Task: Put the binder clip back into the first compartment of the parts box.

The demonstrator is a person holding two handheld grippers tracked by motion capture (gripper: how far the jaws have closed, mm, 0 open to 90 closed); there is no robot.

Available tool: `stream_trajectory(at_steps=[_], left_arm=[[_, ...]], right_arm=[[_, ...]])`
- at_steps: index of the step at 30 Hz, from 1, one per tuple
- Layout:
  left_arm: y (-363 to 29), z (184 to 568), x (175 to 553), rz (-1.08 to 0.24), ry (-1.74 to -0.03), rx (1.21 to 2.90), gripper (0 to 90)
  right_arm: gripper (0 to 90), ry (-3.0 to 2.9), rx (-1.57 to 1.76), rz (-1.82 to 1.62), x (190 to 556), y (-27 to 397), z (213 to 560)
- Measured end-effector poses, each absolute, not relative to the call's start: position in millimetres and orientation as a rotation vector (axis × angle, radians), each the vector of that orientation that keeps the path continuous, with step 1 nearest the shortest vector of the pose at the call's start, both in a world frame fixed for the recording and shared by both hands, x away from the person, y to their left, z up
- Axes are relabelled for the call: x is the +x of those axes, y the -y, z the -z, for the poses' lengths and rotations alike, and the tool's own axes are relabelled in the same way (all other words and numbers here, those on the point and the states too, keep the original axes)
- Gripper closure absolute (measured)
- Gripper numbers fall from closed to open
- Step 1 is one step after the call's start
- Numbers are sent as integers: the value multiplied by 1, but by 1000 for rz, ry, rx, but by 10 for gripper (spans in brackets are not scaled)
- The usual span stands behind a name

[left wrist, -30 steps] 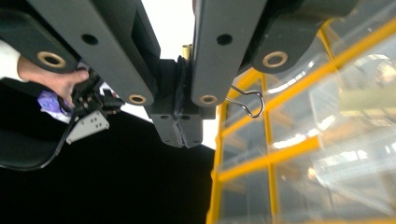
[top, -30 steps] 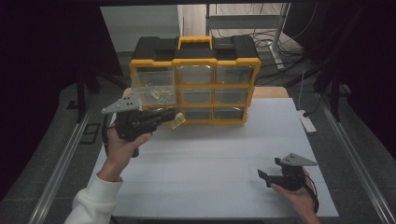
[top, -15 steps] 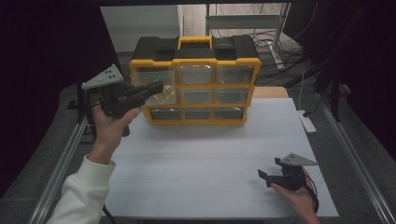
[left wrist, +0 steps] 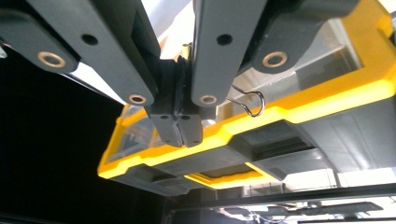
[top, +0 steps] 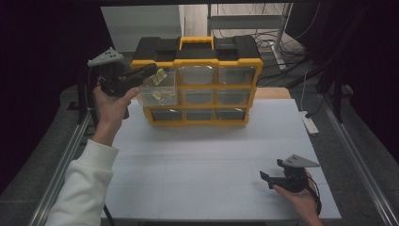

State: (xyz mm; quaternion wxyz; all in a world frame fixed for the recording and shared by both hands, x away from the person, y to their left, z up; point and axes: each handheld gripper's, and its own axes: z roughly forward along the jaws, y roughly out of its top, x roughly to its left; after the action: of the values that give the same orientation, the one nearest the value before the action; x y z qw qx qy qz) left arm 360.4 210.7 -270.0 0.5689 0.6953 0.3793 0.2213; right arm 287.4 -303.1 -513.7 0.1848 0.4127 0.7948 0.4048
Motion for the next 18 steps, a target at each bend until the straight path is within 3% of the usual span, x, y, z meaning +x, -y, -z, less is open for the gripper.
stream_trajectory(at_steps=[10, 14, 16, 18], left_arm=[[-210, 278, 374, -517, -964, 1635, 856], [-208, 287, 369, -485, -939, 1646, 427], [-208, 290, 361, -470, -905, 1656, 322], [-207, 292, 356, -470, -888, 1663, 286]], right_arm=[[137, -2242, 1163, -1147, 288, 303, 514], [137, -2239, 1161, -1147, 288, 304, 514], [137, -2241, 1165, -1146, 288, 304, 514], [137, -2242, 1165, -1146, 288, 303, 514]])
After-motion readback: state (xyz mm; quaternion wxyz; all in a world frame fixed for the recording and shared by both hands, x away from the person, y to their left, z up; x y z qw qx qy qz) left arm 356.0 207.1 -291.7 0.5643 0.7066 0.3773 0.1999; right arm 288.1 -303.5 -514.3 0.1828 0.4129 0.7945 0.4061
